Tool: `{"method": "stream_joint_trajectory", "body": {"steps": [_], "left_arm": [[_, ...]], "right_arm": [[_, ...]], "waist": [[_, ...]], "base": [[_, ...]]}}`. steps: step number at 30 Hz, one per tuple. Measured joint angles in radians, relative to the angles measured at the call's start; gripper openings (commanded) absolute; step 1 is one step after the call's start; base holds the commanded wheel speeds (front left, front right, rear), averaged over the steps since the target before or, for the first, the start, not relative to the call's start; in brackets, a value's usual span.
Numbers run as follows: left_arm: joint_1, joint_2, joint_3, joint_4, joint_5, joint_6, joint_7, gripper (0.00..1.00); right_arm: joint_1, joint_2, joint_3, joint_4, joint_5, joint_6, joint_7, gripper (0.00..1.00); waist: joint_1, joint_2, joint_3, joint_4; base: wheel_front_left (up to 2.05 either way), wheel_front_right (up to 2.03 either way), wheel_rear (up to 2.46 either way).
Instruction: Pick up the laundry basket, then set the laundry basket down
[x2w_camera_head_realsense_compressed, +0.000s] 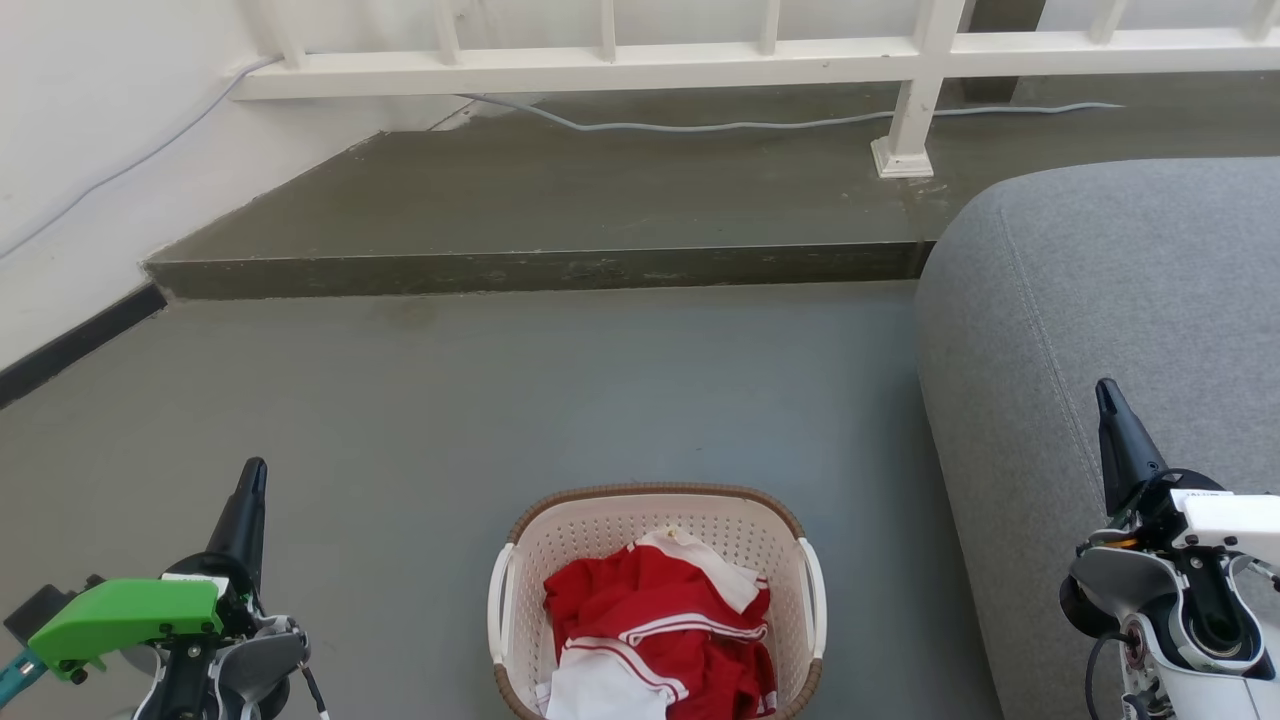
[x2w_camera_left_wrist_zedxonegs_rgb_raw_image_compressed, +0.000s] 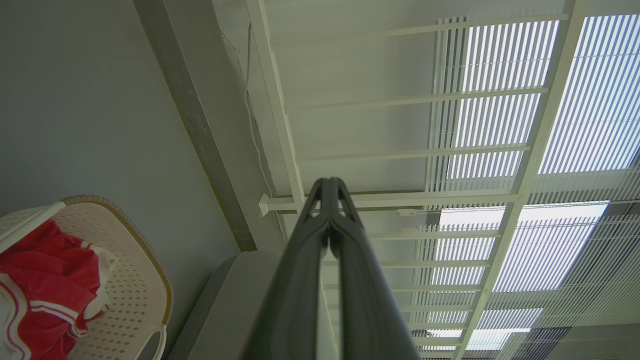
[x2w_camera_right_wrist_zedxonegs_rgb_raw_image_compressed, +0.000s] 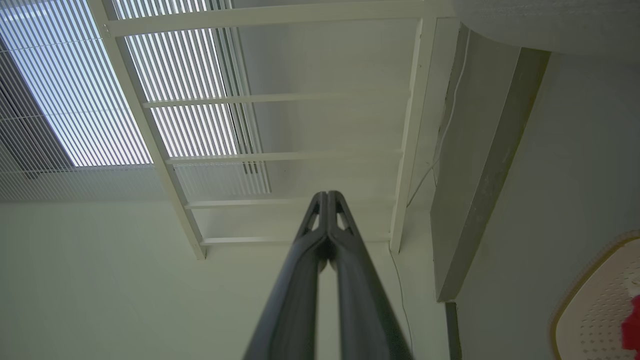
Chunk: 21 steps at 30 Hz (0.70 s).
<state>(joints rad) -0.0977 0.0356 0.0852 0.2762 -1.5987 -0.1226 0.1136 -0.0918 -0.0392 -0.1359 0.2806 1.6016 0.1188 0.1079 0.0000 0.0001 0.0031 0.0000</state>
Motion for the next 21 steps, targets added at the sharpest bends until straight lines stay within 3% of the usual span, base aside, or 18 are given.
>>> {"method": "stream_joint_trajectory", "body": {"steps": [21], "left_arm": [[0.0, 0.0, 0.0, 0.0, 0.0, 0.0, 0.0, 0.0]], "right_arm": [[0.0, 0.0, 0.0, 0.0, 0.0, 0.0, 0.0, 0.0]], "waist": [[0.0, 0.0, 0.0, 0.0]], "base": [[0.0, 0.0, 0.0]]}}
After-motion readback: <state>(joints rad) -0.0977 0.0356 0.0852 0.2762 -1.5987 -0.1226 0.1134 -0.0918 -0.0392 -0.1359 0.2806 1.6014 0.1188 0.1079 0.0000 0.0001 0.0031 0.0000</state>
